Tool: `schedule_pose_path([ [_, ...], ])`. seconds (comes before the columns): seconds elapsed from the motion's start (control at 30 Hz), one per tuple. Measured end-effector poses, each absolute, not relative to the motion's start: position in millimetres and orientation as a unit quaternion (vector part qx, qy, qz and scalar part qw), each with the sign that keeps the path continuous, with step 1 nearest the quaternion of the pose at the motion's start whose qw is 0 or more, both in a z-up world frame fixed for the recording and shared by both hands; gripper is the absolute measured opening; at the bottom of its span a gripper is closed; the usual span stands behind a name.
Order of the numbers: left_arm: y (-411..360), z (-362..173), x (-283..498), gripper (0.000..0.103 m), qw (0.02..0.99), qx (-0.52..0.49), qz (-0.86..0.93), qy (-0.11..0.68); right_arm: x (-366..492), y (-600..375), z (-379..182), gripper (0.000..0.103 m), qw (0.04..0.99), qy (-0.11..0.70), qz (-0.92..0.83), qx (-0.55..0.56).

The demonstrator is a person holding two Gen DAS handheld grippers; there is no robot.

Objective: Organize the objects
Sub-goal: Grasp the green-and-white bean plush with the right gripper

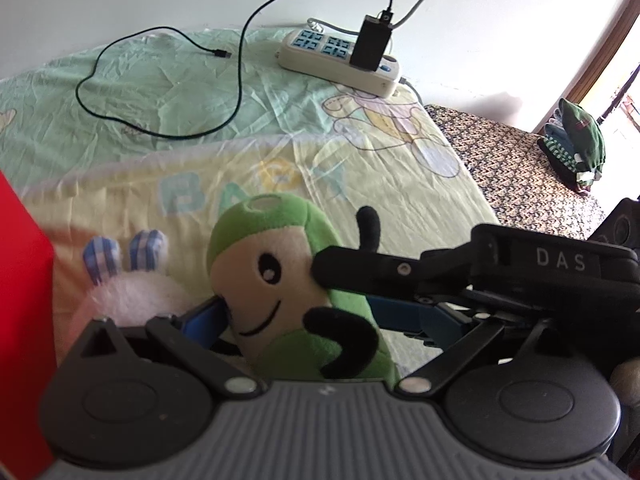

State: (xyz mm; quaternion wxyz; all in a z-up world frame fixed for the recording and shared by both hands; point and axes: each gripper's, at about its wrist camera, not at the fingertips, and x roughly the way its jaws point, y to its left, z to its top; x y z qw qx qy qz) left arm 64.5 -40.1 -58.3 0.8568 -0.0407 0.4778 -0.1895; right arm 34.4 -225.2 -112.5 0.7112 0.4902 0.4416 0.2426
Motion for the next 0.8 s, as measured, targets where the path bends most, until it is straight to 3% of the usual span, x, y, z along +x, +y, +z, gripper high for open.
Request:
schedule_pose_path([
  [0.8, -26.1, -37.2, -37.6, 0.099, 0.854, -0.021, -0.228, 0.467, -58.4, -202.7, -83.0, 0.051, 0.732, 0.453, 0.274, 0.428],
])
